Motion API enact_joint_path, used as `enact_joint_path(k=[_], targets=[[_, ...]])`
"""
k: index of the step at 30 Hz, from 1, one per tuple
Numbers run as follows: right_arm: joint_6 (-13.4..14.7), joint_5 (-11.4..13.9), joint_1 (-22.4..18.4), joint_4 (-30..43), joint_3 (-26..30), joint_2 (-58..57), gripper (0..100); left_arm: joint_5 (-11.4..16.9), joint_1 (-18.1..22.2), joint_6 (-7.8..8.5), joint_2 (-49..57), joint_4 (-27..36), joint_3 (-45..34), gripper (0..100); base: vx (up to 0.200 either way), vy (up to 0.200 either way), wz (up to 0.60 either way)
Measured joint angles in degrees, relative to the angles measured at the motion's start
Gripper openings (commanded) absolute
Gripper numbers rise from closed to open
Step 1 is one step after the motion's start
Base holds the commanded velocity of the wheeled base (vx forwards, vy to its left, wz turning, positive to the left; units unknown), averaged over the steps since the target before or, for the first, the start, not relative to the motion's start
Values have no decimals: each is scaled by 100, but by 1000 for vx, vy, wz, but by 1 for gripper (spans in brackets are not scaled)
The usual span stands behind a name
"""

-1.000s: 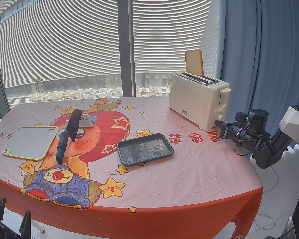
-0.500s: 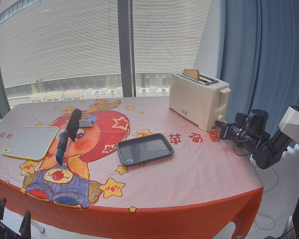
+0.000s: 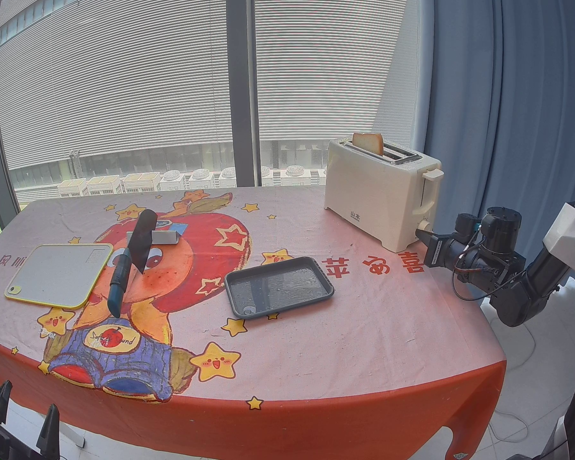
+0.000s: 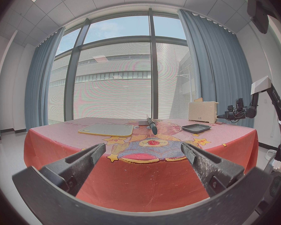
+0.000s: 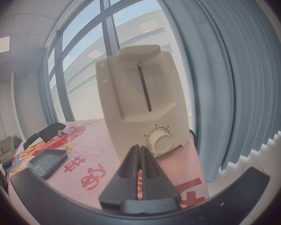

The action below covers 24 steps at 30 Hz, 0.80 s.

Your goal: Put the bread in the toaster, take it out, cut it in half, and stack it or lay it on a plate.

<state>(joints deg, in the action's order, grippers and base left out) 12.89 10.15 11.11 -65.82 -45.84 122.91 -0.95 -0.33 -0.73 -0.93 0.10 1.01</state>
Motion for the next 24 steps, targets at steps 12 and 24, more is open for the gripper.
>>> enact_joint_path(k=[12, 24], targets=[[-90, -41, 210, 12, 402, -965, 0, 0, -2, 0, 0, 0, 0, 100, 0, 0, 0], [-165, -52, 245, 29, 472, -1619, 100, 0, 0, 2, 0, 0, 0, 100, 0, 0, 0]])
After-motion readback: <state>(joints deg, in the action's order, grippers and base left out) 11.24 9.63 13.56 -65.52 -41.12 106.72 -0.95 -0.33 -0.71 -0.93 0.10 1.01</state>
